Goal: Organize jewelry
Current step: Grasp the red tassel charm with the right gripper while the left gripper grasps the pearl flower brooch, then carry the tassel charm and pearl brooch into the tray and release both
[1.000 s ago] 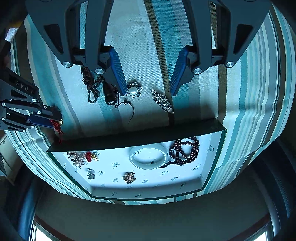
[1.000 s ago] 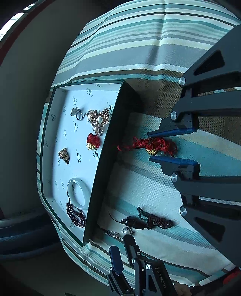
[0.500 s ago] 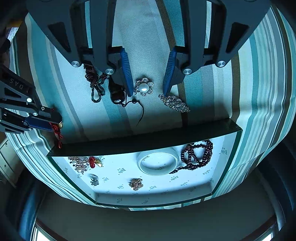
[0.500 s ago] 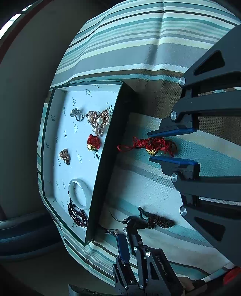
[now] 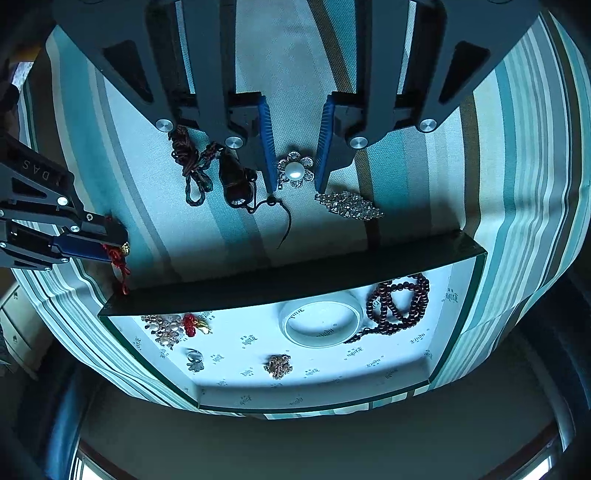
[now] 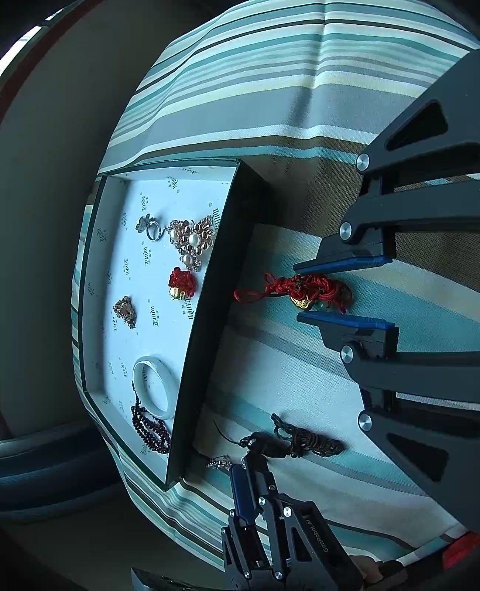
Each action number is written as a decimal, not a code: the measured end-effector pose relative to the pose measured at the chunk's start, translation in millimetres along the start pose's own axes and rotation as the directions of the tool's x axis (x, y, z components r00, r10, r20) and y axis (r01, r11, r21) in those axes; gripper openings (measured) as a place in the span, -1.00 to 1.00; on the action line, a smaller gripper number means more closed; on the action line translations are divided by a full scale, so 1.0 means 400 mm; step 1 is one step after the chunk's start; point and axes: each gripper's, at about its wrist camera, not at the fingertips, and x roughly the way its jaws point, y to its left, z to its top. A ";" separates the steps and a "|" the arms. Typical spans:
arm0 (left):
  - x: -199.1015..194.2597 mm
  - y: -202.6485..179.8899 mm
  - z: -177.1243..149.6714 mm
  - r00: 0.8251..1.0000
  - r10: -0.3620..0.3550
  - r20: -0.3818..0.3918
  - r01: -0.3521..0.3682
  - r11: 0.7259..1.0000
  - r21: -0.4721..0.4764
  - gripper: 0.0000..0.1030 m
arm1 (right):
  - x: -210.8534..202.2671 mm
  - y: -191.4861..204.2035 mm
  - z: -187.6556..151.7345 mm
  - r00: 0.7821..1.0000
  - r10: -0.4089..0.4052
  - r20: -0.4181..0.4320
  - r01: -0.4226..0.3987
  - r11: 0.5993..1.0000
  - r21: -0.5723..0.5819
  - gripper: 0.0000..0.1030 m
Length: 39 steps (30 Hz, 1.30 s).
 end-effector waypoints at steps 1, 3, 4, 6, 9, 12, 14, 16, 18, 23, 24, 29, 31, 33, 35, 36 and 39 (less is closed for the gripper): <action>-0.001 0.001 0.000 1.000 0.000 0.001 0.000 1.000 -0.001 -0.61 | 0.000 0.000 0.000 1.000 0.000 0.000 0.000 1.000 0.000 -0.59; -0.004 0.004 -0.002 1.000 0.000 0.003 0.000 1.000 -0.001 -0.61 | 0.000 0.001 0.000 1.000 -0.001 0.000 0.001 1.000 0.000 -0.59; -0.007 0.005 -0.002 1.000 -0.001 0.005 0.001 1.000 -0.001 -0.61 | 0.000 0.001 0.000 1.000 -0.001 0.000 0.001 1.000 -0.001 -0.59; -0.016 0.005 -0.003 1.000 -0.001 0.012 0.001 1.000 0.001 -0.61 | 0.000 0.002 0.000 1.000 -0.003 -0.001 0.003 1.000 -0.002 -0.59; -0.029 0.005 -0.002 1.000 -0.001 0.023 0.001 1.000 0.003 -0.61 | -0.001 0.004 0.001 1.000 -0.006 0.000 0.006 1.000 -0.005 -0.59; -0.041 0.007 -0.003 0.999 0.002 0.033 -0.002 1.000 0.003 -0.61 | -0.004 0.007 0.002 1.000 -0.013 0.004 0.013 1.000 -0.010 -0.59; -0.047 0.010 -0.002 0.999 0.003 0.039 -0.003 1.000 -0.001 -0.61 | -0.006 0.009 0.002 1.000 -0.017 0.009 0.017 1.000 -0.011 -0.59; -0.053 0.013 0.000 0.999 0.007 0.045 -0.006 1.000 -0.004 -0.61 | -0.011 0.011 0.003 1.000 -0.021 0.015 0.021 1.000 -0.013 -0.59; -0.060 0.017 0.004 0.999 0.009 0.053 -0.008 1.000 -0.007 -0.61 | -0.018 0.012 0.006 0.999 -0.021 0.024 0.021 1.000 -0.012 -0.59; -0.089 0.025 0.021 0.997 0.002 0.082 0.000 1.000 -0.017 -0.61 | -0.049 0.011 0.024 0.998 -0.016 0.061 0.017 1.000 -0.005 -0.59; -0.096 0.027 0.027 0.996 -0.002 0.091 0.004 1.000 -0.020 -0.61 | -0.055 0.010 0.029 0.997 -0.017 0.070 0.017 1.000 -0.003 -0.59; -0.126 0.031 0.076 0.989 -0.009 0.146 0.013 1.000 -0.022 -0.61 | -0.086 -0.002 0.074 0.993 -0.021 0.119 0.020 1.000 0.008 -0.59; -0.131 0.036 0.103 0.986 -0.011 0.167 0.015 1.000 -0.027 -0.61 | -0.092 -0.007 0.101 0.990 -0.025 0.142 0.024 1.000 0.008 -0.59; -0.132 0.044 0.138 0.981 -0.003 0.192 0.010 0.999 -0.032 -0.61 | -0.098 -0.011 0.130 0.986 -0.028 0.167 0.027 1.000 0.007 -0.59; -0.128 0.051 0.174 0.977 0.005 0.215 0.003 0.999 -0.037 -0.61 | -0.095 -0.015 0.165 0.982 -0.030 0.189 0.029 1.000 0.006 -0.59; -0.124 0.054 0.192 0.975 0.009 0.224 0.000 0.999 -0.040 -0.61 | -0.092 -0.016 0.181 0.980 -0.030 0.198 0.030 1.000 0.004 -0.59; -0.102 0.062 0.244 0.970 0.023 0.242 -0.013 0.999 -0.040 -0.61 | -0.074 -0.017 0.228 0.976 -0.030 0.217 0.031 0.999 -0.004 -0.59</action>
